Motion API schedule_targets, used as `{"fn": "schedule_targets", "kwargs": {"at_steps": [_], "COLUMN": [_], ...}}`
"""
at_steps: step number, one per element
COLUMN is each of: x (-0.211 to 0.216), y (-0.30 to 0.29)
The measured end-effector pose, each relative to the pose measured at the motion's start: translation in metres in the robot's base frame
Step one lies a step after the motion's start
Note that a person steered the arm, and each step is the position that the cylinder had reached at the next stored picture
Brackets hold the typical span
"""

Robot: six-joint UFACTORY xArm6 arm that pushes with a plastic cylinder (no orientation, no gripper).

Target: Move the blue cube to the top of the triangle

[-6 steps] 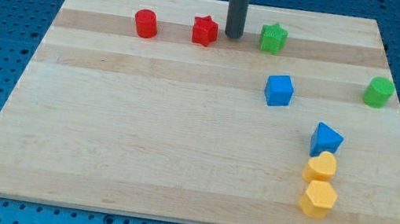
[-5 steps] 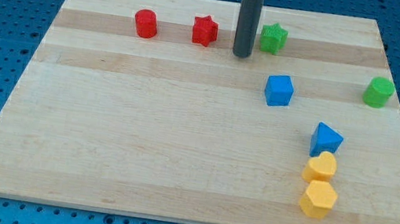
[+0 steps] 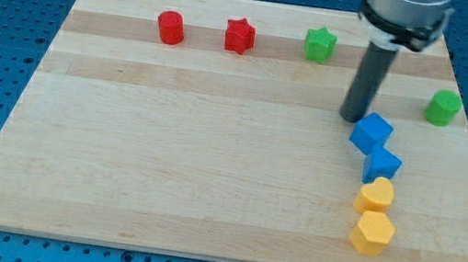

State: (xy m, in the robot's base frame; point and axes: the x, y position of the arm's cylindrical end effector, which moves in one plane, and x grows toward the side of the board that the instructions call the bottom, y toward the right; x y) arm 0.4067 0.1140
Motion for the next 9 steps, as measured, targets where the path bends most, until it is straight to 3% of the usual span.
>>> {"fn": "schedule_targets", "kwargs": {"at_steps": [1,2,3,4,5,6,8,9], "x": [0.028,0.062,0.061,0.037,0.031,-0.015,-0.021,-0.008], "y": [-0.034,-0.013,0.02,0.033,-0.011,-0.029,0.074,0.092]}}
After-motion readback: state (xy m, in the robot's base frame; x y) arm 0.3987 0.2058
